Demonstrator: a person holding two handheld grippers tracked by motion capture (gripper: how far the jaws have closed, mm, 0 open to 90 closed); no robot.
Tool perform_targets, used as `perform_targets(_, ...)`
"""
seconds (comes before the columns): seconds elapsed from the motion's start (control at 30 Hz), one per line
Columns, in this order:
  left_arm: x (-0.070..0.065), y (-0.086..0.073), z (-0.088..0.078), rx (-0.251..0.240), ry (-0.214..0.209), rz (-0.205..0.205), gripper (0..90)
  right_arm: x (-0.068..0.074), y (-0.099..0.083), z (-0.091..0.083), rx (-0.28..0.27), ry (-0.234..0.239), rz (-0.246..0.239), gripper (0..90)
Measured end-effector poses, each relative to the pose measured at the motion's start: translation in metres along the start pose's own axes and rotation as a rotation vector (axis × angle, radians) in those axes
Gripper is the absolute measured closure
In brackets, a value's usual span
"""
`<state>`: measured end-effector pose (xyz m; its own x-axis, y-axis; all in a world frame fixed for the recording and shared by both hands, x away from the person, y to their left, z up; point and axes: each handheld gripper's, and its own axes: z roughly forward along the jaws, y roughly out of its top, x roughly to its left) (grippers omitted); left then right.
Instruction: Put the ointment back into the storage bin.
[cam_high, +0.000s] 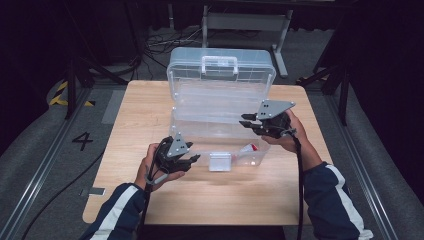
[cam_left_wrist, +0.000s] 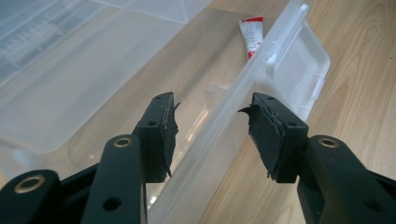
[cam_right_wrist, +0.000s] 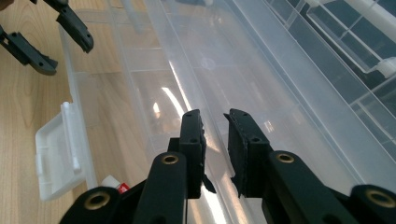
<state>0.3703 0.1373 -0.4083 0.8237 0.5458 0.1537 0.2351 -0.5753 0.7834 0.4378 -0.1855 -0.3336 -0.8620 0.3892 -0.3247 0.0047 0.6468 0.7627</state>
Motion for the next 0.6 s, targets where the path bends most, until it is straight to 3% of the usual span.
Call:
perform_targets(0.13, 0.005, -0.002, -0.013, -0.024, 0.006, -0.005, 55.5, 0.0, -0.001, -0.002, -0.004, -0.008, 0.005, 76.2)
perform_targets(0.4, 0.025, -0.01, -0.039, -0.033, 0.072, 0.012, 62.3, 0.001, -0.004, -0.003, -0.011, -0.013, 0.007, 76.2)
perform_targets(0.53, 0.039, -0.018, -0.047, -0.044, 0.067, -0.036, 74.3, 0.002, -0.005, -0.003, -0.018, -0.017, 0.005, 76.1)
perform_targets(0.6, 0.048, -0.022, -0.048, -0.057, 0.069, -0.088, 82.5, 0.002, -0.004, -0.003, -0.018, -0.021, 0.004, 76.0)
